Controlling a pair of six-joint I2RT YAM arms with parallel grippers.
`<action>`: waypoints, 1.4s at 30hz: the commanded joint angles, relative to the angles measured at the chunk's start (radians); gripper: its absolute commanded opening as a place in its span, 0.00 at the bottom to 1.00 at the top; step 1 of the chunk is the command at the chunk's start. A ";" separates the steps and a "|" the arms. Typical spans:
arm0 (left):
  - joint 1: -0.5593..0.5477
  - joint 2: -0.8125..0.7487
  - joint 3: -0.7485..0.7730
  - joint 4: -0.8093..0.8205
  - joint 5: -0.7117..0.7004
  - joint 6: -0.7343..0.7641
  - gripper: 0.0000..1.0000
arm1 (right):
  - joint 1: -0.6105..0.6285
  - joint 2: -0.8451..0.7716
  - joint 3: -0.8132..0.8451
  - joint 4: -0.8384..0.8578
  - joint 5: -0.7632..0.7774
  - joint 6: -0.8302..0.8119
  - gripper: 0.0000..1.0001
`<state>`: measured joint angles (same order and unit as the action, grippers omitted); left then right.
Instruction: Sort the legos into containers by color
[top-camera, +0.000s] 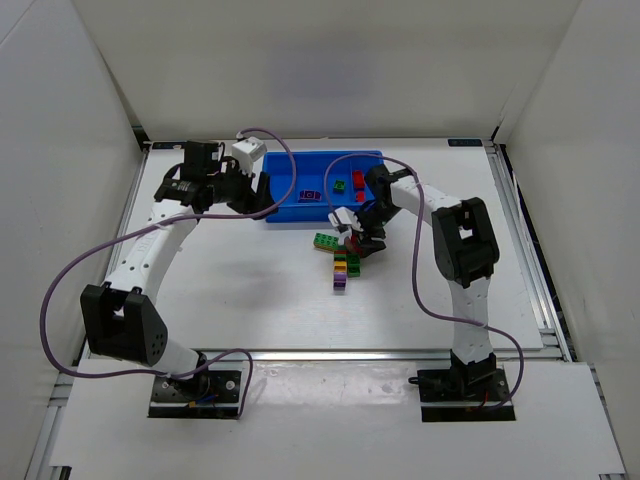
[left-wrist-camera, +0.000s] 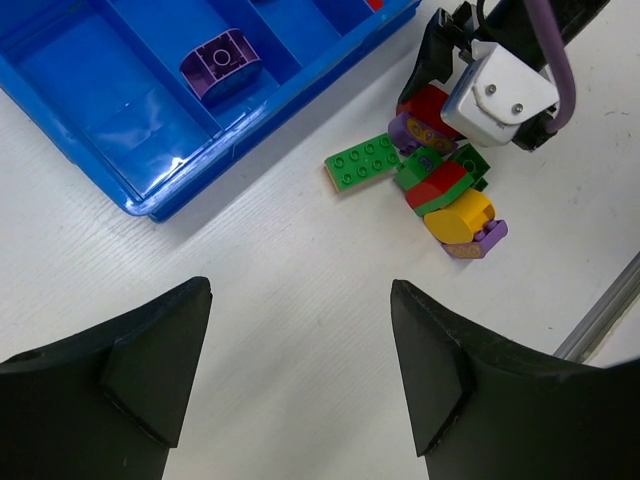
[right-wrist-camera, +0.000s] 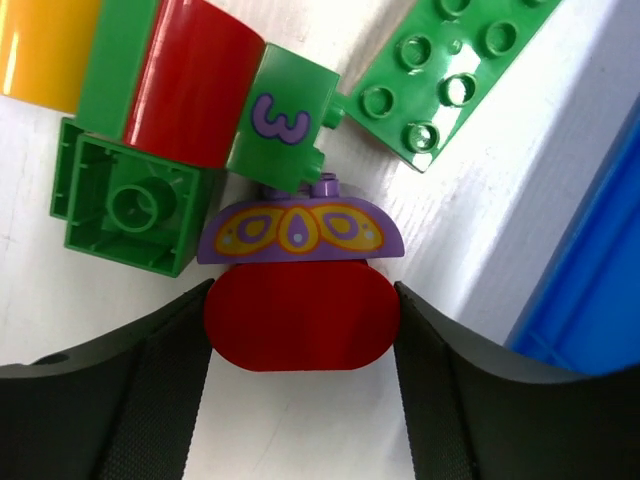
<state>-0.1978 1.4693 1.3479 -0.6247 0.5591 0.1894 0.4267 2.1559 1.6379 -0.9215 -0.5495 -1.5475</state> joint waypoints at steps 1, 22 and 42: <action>0.008 -0.001 -0.018 0.000 0.028 -0.010 0.83 | 0.004 0.002 -0.015 0.045 -0.001 0.024 0.63; 0.008 -0.199 -0.282 0.310 0.395 -0.450 0.83 | -0.002 -0.465 -0.056 0.309 -0.086 0.777 0.24; 0.001 0.012 -0.158 0.503 0.479 -0.683 0.83 | 0.195 -0.438 -0.020 0.438 0.014 0.912 0.23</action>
<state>-0.1955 1.4754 1.1496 -0.1394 1.0107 -0.4889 0.6113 1.7168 1.5558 -0.5167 -0.5396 -0.6525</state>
